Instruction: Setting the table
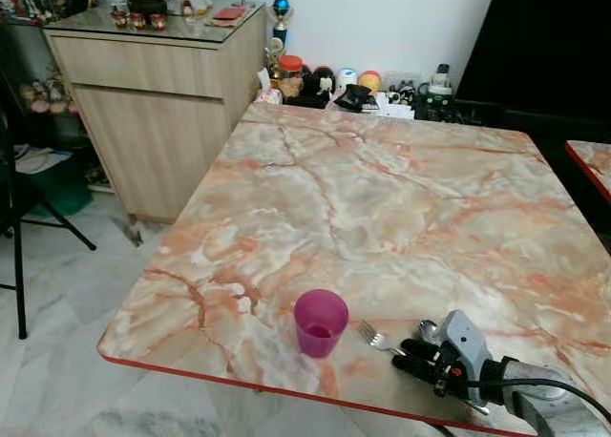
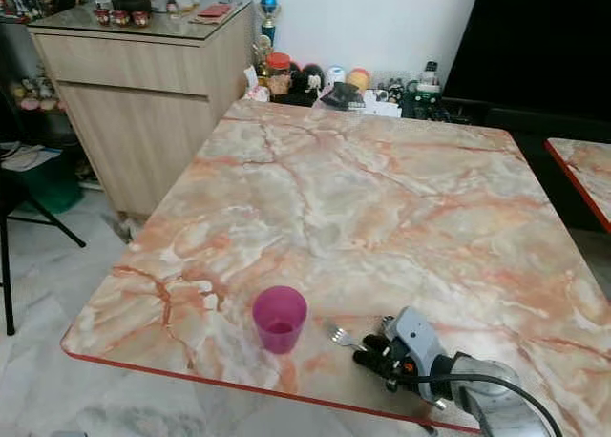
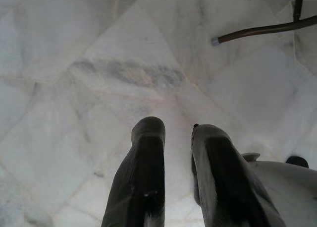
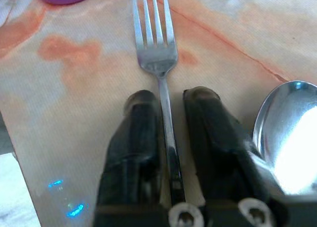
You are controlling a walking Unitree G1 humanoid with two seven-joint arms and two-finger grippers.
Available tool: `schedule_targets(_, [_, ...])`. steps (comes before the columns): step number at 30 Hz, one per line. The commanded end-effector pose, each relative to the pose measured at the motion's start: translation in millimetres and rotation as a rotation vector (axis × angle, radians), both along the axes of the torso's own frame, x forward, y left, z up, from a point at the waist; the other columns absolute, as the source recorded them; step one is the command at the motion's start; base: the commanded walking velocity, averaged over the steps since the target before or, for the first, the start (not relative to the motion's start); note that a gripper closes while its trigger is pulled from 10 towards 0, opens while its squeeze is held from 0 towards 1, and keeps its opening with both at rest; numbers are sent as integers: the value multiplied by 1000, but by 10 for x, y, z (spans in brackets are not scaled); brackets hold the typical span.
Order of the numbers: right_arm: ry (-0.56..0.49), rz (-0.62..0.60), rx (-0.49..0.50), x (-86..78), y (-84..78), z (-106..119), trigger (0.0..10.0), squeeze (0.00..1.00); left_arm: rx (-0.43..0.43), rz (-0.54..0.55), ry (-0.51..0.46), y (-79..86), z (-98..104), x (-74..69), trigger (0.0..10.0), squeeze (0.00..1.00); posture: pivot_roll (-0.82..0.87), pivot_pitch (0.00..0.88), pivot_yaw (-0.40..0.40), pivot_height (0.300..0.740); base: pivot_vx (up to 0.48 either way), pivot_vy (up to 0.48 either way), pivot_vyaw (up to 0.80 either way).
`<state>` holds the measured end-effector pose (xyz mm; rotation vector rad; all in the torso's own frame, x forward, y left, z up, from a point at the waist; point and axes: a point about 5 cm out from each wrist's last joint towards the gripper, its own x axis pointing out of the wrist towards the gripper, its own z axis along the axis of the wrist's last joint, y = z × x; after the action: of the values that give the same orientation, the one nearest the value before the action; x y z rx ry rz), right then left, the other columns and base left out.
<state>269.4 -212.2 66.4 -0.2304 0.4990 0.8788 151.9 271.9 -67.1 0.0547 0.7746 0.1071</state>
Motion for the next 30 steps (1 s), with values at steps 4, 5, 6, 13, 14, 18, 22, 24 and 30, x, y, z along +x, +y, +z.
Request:
schedule_targets(4, [73, 36, -15, -71, 81, -154, 0, 0, -15, 5, 26, -12, -32, -47, 10000, 0, 127, 52, -30, 740, 0, 0, 0])
schedule_targets(5, [75, 39, -15, -75, 90, -161, 0, 0, -15, 4, 27, -15, -33, -47, 10000, 0, 128, 48, -31, 740, 0, 0, 0])
schedule_targets(6, [76, 40, -13, -75, 95, -162, 0, 0, -16, 3, 27, -16, -34, -47, 10000, 0, 128, 48, -31, 740, 0, 0, 0])
schedule_targets(13, [78, 46, -5, -71, 140, -181, 0, 0, -17, -5, 31, -28, -37, -43, 10000, 0, 129, 38, -31, 740, 0, 0, 0])
schedule_targets(14, [79, 47, -2, -71, 145, -183, 0, 0, -17, -4, 30, -30, -37, -42, 10000, 0, 131, 36, -31, 740, 0, 0, 0])
schedule_targets(18, [78, 48, -5, -67, 148, -189, 0, 0, -16, -9, 32, -35, -38, -39, 10000, 0, 131, 35, -32, 740, 0, 0, 0])
schedule_targets(22, [46, 32, 9, -18, 167, -144, 0, 0, -12, -15, 33, -40, -38, -34, 10000, 0, 131, 36, -34, 740, 0, 0, 0])
schedule_targets(24, [34, 32, 16, -4, 181, -126, 0, 0, -13, -13, 32, -41, -38, -31, 10000, 0, 132, 39, -34, 740, 0, 0, 0])
schedule_targets(30, [-19, 24, 56, 60, 227, -18, 10000, 0, -17, -9, 30, -48, -37, -18, 10000, 0, 132, 41, -34, 740, 0, 0, 0])
